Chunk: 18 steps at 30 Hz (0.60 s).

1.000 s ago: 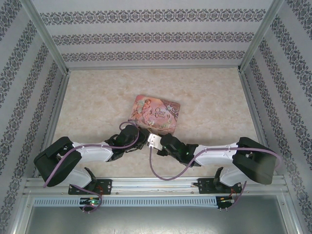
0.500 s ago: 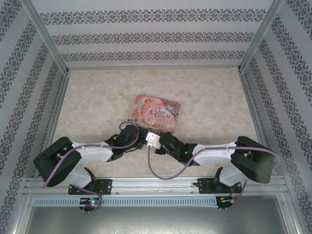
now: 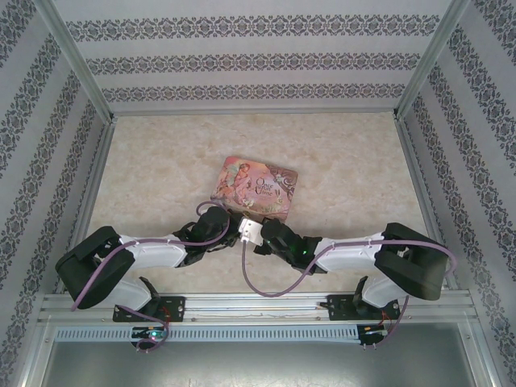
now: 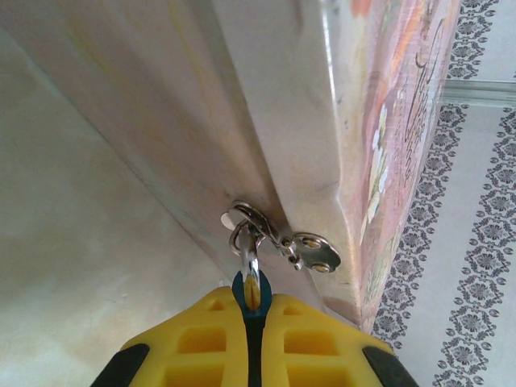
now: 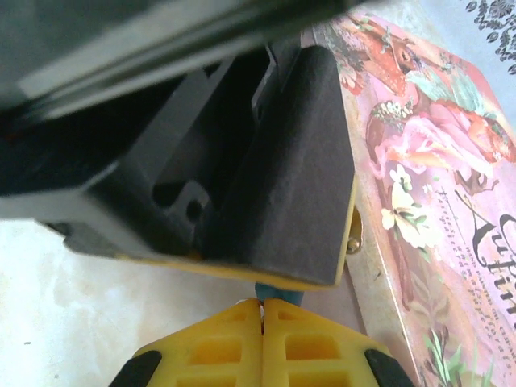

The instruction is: Unlock a padlock with a key

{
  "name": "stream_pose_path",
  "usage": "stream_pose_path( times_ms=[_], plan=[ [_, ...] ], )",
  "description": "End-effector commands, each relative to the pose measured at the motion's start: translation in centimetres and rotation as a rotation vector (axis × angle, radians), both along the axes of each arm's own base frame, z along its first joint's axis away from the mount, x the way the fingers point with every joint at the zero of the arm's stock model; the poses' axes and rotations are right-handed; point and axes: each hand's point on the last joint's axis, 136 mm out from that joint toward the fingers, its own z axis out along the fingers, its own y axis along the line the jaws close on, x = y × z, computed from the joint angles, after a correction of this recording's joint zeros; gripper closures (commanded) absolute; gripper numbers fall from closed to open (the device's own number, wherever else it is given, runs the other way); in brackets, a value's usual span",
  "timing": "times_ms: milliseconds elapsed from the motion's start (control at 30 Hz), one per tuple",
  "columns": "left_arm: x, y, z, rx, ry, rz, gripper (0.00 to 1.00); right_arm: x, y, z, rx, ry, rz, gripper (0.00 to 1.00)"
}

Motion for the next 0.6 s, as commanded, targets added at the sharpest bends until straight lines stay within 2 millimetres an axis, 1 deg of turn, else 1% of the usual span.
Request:
stream_pose_path(
  times_ms=[0,167,267,300,333,400,500,567],
  plan=[
    [-0.2,-2.0,3.5,-0.097,-0.068,-0.076,0.95,1.5,1.2,1.4,0.034,-0.05,0.006,1.0],
    [-0.3,-2.3,3.8,-0.109,-0.068,-0.089,0.95,2.7,2.0,2.4,0.076,-0.071,0.024,1.0],
    [-0.3,-2.1,3.7,-0.105,-0.067,-0.078,0.95,2.6,2.1,2.6,0.077,-0.07,0.035,0.99],
    [-0.3,-1.9,3.6,-0.103,-0.067,-0.072,0.95,2.5,1.9,2.5,0.077,-0.064,0.034,0.96],
    [-0.2,-1.8,3.6,-0.101,-0.068,-0.067,0.95,2.3,1.7,2.4,0.08,-0.055,0.03,0.96],
    [-0.2,-1.6,3.5,-0.097,-0.068,-0.056,0.95,2.0,1.1,2.1,0.083,-0.037,0.019,1.0],
    [0.0,-1.6,3.6,-0.104,-0.072,-0.054,0.95,1.7,0.1,1.4,0.096,-0.008,-0.02,1.0],
    [0.0,-1.6,3.7,-0.107,-0.073,-0.057,0.95,1.8,-0.1,1.5,0.13,0.01,-0.045,1.0]
  ],
)
